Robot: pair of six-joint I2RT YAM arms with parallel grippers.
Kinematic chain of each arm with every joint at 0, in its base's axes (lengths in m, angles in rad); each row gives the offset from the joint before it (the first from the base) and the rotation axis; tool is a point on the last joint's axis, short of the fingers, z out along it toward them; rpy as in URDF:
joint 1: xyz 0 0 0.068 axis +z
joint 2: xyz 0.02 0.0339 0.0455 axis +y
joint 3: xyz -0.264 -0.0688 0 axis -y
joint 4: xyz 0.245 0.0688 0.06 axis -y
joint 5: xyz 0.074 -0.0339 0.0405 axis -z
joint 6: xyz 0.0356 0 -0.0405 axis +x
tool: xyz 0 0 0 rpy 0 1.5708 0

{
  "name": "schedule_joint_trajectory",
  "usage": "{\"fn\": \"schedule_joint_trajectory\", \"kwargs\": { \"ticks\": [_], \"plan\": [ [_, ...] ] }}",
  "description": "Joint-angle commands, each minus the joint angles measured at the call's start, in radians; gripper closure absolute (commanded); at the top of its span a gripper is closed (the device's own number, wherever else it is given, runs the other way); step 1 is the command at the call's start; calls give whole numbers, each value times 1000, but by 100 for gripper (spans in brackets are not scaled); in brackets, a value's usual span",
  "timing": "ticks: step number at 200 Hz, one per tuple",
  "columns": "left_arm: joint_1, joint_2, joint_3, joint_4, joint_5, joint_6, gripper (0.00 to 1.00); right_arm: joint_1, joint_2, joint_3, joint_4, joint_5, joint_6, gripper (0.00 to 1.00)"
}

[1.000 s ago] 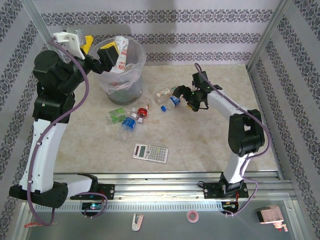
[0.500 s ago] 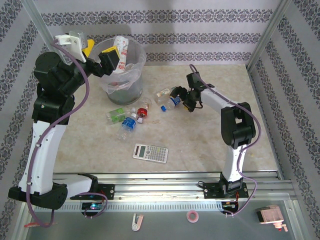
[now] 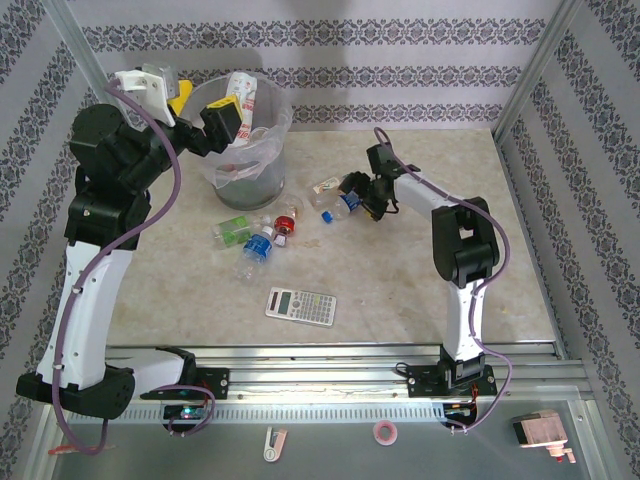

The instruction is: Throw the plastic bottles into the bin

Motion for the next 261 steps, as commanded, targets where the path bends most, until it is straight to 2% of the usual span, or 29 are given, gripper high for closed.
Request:
{"fn": "schedule_joint_trajectory", "kwargs": {
  "ticks": [1,57,101,128,182,261],
  "plan": [
    [-13,-2,-5,-6,20,17,0,16,35,27,-26,42,23,13],
    [-32,8,1,-13,11,23,0,24,61,49,-89,70,-17,22],
    [-61,29,11,-14,9,28,0,25,31,8,-84,83,-52,46],
    [-90,48,13,-14,6,34,0,26,-3,-21,-80,90,-81,56],
    [-140,88,6,7,11,23,0,28,-89,-104,-65,103,-132,65],
    [-225,148,-31,51,26,-1,0,28,-224,-186,-60,102,-202,70]
  ]
}}
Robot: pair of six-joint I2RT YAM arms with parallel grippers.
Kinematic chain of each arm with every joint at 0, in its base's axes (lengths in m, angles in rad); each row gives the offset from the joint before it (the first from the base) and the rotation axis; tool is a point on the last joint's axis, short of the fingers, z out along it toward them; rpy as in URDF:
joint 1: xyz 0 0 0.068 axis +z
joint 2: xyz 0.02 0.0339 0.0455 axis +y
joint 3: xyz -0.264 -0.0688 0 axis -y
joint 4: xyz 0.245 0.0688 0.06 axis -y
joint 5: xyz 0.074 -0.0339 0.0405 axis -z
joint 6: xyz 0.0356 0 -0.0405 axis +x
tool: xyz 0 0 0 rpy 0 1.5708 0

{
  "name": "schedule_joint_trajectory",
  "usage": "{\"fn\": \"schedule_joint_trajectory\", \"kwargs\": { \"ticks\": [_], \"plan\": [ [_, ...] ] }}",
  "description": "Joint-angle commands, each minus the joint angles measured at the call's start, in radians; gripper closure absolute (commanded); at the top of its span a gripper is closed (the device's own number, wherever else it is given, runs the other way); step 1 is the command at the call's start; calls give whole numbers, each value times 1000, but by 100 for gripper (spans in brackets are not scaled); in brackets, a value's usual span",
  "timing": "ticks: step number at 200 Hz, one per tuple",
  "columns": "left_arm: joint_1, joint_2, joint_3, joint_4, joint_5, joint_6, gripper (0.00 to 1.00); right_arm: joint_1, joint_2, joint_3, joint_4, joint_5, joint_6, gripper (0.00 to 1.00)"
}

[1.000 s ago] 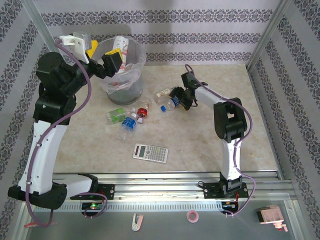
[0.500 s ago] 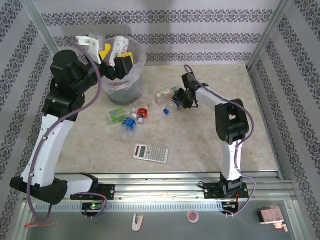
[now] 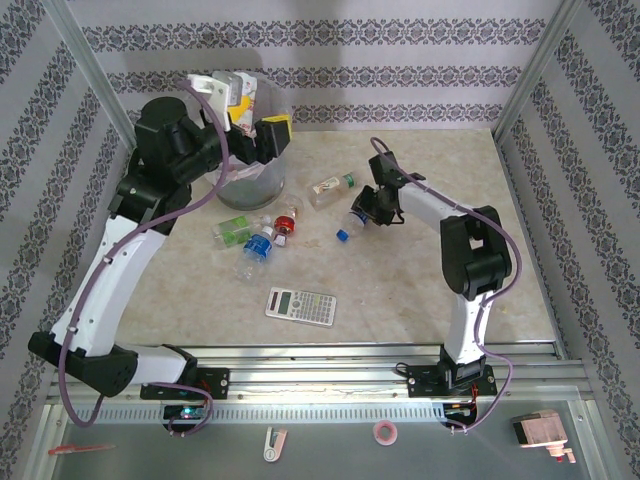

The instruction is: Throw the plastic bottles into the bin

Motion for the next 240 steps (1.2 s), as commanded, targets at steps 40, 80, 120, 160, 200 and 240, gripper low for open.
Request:
{"fn": "schedule_joint_trajectory", "kwargs": {
  "ticks": [40,80,120,160,200,240],
  "plan": [
    [-71,52,-40,70,49,-30,0,13,-153,-53,-23,23,-82,71],
    [-98,86,-55,91,68,-57,0,13,-250,-79,-29,42,-122,72],
    [-125,137,-49,100,127,-83,0,14,-347,-87,-21,34,-181,73],
    [-137,197,-32,89,220,-123,0,9,-438,-87,2,12,-231,74],
    [-143,254,-28,107,290,-179,0,9,-510,-70,34,-48,-263,75],
    [-152,296,-28,116,337,-194,0,10,-545,-43,48,-105,-290,76]
  ]
}}
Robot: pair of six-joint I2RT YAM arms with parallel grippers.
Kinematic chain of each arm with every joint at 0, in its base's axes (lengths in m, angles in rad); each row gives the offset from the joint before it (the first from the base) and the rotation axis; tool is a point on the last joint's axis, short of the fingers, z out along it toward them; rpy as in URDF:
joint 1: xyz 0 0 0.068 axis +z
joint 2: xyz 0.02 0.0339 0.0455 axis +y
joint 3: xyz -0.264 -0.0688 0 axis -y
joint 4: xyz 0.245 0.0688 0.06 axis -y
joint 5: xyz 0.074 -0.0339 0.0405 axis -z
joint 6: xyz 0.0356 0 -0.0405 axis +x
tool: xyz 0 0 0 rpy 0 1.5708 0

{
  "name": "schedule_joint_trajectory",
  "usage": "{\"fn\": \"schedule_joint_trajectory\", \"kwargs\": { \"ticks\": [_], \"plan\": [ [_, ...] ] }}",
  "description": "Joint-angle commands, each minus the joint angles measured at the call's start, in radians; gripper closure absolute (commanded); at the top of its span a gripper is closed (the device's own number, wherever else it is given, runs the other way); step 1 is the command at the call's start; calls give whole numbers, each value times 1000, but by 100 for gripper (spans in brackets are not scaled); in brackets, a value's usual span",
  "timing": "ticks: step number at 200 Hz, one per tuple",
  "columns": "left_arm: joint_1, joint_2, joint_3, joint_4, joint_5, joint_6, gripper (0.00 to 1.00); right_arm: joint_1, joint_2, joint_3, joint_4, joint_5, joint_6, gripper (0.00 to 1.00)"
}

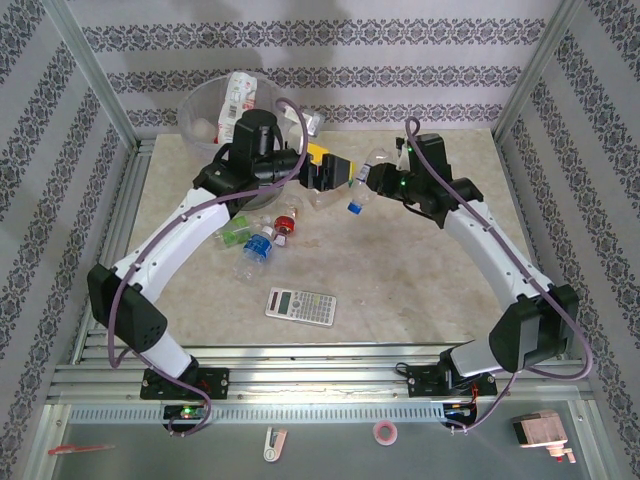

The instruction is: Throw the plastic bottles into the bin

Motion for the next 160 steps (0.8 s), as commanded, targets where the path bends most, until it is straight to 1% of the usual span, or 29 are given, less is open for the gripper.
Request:
{"fn": "schedule_joint_trajectory", "kwargs": {
  "ticks": [1,44,99,123,160],
  "plan": [
    [-20,15,23,48,61,-28,0,10,-31,34,31,-54,-37,76],
    [-28,46,-5,36,89,-30,0,10,-72,49,62,-121,-47,76],
    [-28,79,-30,46,83,-33,0,14,-112,56,91,-229,-59,77],
    [-28,96,-30,49,87,-31,0,17,-127,44,102,-257,-55,77],
    [-28,112,-16,16,62,-2,0,18,-142,37,113,-300,-48,77]
  ]
}}
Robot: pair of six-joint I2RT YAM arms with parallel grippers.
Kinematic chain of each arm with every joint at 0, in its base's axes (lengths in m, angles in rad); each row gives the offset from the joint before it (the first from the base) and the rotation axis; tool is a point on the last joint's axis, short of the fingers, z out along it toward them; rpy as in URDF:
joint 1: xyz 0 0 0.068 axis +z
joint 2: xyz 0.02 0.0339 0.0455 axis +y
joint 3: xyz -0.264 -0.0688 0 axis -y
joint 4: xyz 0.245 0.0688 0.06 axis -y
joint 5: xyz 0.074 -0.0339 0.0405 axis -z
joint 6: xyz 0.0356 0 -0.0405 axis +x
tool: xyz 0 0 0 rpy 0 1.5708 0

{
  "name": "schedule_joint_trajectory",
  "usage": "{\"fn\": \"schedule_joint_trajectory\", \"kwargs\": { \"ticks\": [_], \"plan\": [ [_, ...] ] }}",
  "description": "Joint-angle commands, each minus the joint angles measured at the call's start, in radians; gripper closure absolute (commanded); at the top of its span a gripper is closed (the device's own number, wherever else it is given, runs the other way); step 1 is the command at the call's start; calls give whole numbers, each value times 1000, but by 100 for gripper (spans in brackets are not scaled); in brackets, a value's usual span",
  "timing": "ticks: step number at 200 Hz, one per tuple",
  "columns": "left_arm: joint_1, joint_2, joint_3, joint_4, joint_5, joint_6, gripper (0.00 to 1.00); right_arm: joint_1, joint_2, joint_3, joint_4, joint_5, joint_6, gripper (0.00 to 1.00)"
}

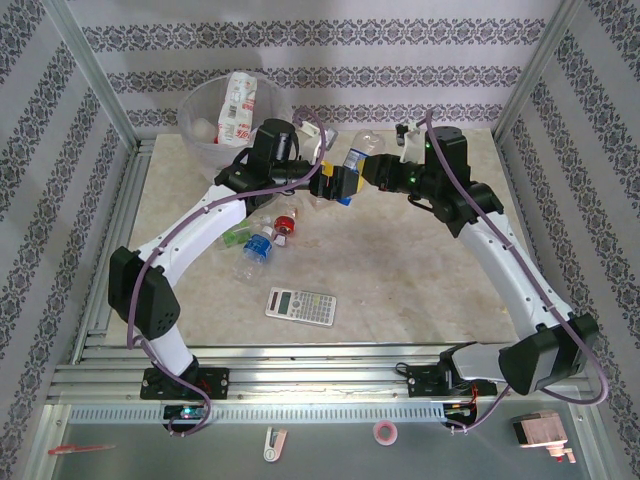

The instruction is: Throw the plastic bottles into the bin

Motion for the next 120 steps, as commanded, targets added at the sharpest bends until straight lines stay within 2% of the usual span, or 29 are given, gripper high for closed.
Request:
{"fn": "schedule_joint_trajectory", "kwargs": {
  "ticks": [1,39,67,120],
  "plan": [
    [-18,16,7,8,1,20,0,9,-28,10,37,-67,-11,77],
    [-18,36,32,-1,29,27,4,22,-30,6,38,-102,-13,77],
    [-18,44,28,11,73,19,17,28,-31,5,38,-98,-14,77],
    [-17,35,21,24,73,22,43,35,-21,10,38,-132,-16,75]
  ]
}}
